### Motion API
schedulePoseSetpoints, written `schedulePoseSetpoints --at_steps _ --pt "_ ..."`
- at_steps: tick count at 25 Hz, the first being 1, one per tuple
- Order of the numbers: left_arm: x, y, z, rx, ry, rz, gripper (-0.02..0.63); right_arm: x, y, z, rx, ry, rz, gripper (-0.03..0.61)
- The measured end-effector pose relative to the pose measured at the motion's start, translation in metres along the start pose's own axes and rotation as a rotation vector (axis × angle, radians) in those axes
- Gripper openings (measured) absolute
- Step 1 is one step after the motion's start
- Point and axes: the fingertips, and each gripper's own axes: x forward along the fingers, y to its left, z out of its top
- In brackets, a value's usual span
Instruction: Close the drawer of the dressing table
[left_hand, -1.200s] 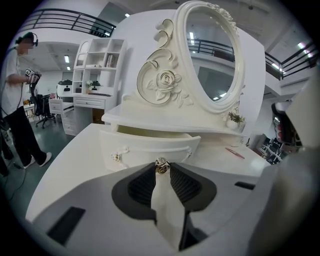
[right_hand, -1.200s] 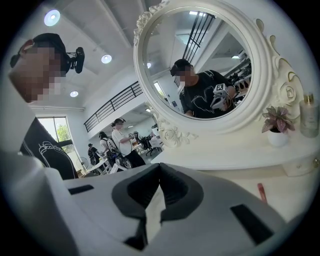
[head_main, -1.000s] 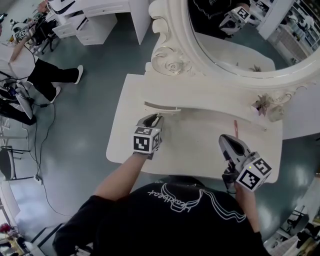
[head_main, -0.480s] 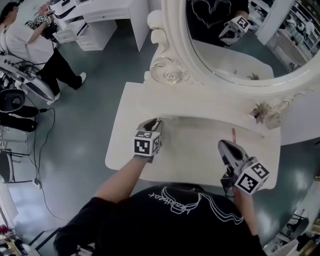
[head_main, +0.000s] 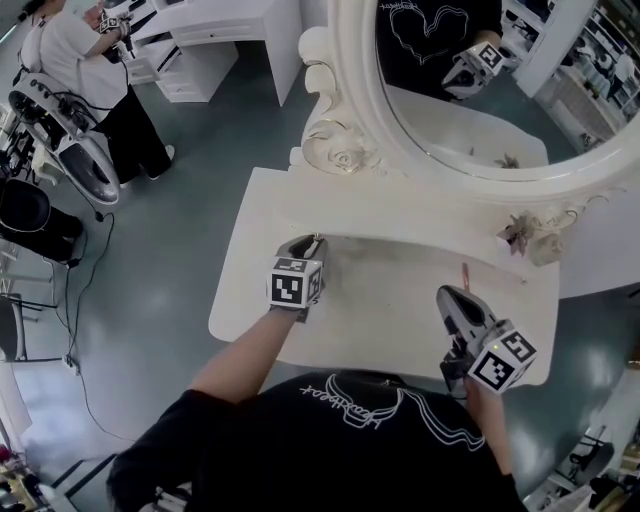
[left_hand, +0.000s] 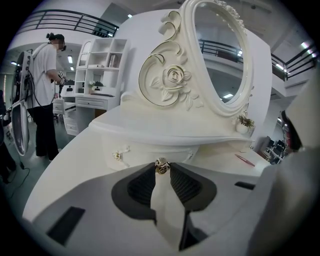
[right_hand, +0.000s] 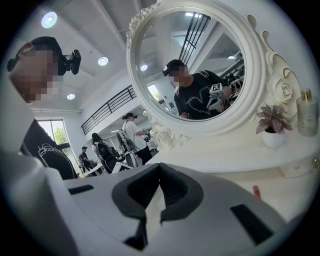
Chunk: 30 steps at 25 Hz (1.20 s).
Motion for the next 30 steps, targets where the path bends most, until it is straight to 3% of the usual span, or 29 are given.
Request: schedulePoseSetpoints --at_steps 10,15,21,30 --pt "0.005 0.003 0.002 -0.023 -0.001 0.019 0.095 -0.001 -0.003 -0.001 0.009 0.006 0.005 0.003" --pt "0.004 -0.001 0.006 0.028 -0.015 0.023 0.099 0.001 0.001 0.000 0.005 0.007 0.020 0.003" --pt "-0.009 -0.011 0.004 0.064 -0.004 -0.016 0.221 0.003 0.010 -0.004 0.006 0.018 0.037 0.003" --pt "-0.061 -0.029 0.027 0.089 -0.080 -0.104 0.241 0.006 0.039 -0.013 -0.013 0.027 0.064 0.003"
